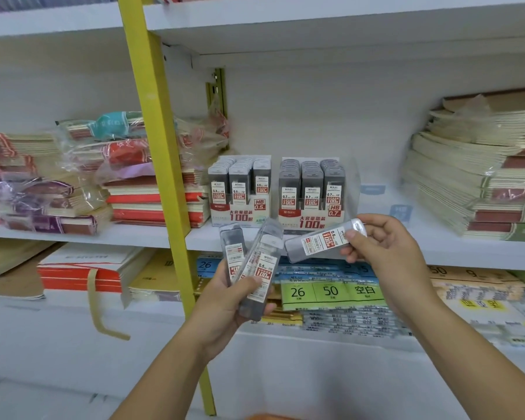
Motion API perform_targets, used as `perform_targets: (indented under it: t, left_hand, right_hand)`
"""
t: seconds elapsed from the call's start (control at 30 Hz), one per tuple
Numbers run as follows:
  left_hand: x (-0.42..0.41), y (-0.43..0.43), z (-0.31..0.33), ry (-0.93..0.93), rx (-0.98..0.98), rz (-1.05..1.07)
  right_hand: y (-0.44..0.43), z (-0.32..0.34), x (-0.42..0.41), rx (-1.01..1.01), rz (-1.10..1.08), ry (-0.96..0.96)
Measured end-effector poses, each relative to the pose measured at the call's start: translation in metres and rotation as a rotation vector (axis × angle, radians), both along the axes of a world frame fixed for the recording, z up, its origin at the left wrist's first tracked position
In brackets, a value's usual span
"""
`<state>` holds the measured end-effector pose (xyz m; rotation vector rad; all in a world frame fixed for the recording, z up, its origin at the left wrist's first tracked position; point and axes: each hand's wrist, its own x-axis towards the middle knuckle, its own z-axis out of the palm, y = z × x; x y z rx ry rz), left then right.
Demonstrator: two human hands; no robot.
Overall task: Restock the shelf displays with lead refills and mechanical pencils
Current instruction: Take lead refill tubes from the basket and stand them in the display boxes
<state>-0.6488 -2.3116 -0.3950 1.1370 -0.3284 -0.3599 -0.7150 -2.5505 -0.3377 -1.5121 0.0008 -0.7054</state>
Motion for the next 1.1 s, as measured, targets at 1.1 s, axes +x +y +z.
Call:
perform_targets:
  t: [1.1]
  left_hand:
    - [0.047,0.036,0.041,-0.160,-0.212,0.253]
  right_hand:
    - [0.064,0.140,0.145,-1.222,-0.012,0.183]
